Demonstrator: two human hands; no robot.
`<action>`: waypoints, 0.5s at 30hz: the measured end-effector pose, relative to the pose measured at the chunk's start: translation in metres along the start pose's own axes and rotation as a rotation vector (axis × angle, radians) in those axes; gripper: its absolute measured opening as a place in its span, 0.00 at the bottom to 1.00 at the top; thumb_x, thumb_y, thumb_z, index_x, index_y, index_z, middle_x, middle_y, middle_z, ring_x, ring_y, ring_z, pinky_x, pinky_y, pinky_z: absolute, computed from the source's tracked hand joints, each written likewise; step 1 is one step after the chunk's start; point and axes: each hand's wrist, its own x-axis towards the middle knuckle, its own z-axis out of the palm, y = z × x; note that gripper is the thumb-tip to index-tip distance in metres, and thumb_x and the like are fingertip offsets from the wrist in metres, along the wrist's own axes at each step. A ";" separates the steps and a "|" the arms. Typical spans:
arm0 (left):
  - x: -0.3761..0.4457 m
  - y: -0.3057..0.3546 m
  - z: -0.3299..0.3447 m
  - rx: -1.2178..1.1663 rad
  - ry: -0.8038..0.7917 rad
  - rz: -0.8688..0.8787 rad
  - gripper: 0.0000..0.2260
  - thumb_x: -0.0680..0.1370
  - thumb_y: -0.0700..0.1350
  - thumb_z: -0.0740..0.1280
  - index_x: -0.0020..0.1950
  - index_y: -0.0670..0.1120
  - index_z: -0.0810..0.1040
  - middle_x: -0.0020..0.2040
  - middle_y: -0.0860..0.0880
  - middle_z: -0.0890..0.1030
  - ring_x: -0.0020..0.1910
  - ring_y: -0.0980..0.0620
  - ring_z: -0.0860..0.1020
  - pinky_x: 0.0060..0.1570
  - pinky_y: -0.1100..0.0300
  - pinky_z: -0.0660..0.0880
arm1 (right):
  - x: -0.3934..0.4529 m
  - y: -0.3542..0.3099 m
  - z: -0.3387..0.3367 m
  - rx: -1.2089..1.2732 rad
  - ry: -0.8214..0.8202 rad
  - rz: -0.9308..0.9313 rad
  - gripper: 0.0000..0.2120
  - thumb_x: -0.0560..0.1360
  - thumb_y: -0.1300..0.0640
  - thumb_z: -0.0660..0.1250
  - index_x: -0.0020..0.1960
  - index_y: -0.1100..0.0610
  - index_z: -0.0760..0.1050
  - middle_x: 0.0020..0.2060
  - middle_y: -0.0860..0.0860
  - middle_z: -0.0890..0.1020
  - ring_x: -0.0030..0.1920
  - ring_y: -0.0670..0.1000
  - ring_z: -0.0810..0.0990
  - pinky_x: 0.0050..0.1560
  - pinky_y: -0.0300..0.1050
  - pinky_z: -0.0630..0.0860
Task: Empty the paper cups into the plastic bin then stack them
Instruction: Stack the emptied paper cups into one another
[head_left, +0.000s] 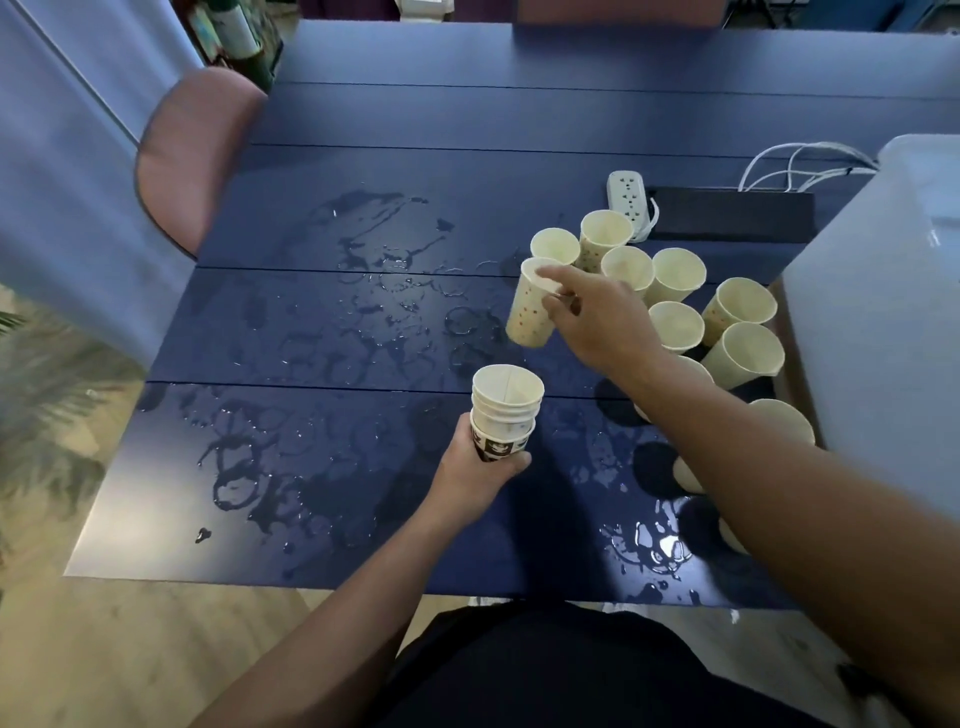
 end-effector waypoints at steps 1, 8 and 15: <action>0.001 0.001 0.001 -0.009 -0.002 0.000 0.23 0.73 0.44 0.77 0.63 0.53 0.72 0.54 0.57 0.81 0.52 0.58 0.79 0.52 0.62 0.77 | -0.007 -0.003 -0.005 0.053 0.079 -0.067 0.15 0.80 0.56 0.67 0.66 0.51 0.78 0.47 0.49 0.85 0.43 0.49 0.78 0.44 0.41 0.73; 0.009 0.009 0.015 -0.061 -0.006 -0.006 0.20 0.73 0.45 0.77 0.60 0.52 0.72 0.52 0.52 0.82 0.48 0.54 0.80 0.50 0.55 0.79 | -0.045 0.002 -0.016 0.193 0.281 -0.329 0.13 0.78 0.62 0.70 0.63 0.58 0.81 0.39 0.45 0.77 0.37 0.41 0.68 0.42 0.31 0.68; 0.013 0.023 0.018 -0.053 -0.011 0.053 0.23 0.67 0.49 0.77 0.59 0.54 0.73 0.51 0.53 0.83 0.48 0.55 0.80 0.56 0.48 0.80 | -0.062 0.006 -0.008 0.238 0.106 -0.319 0.13 0.78 0.58 0.67 0.61 0.55 0.83 0.40 0.49 0.81 0.38 0.51 0.77 0.42 0.45 0.75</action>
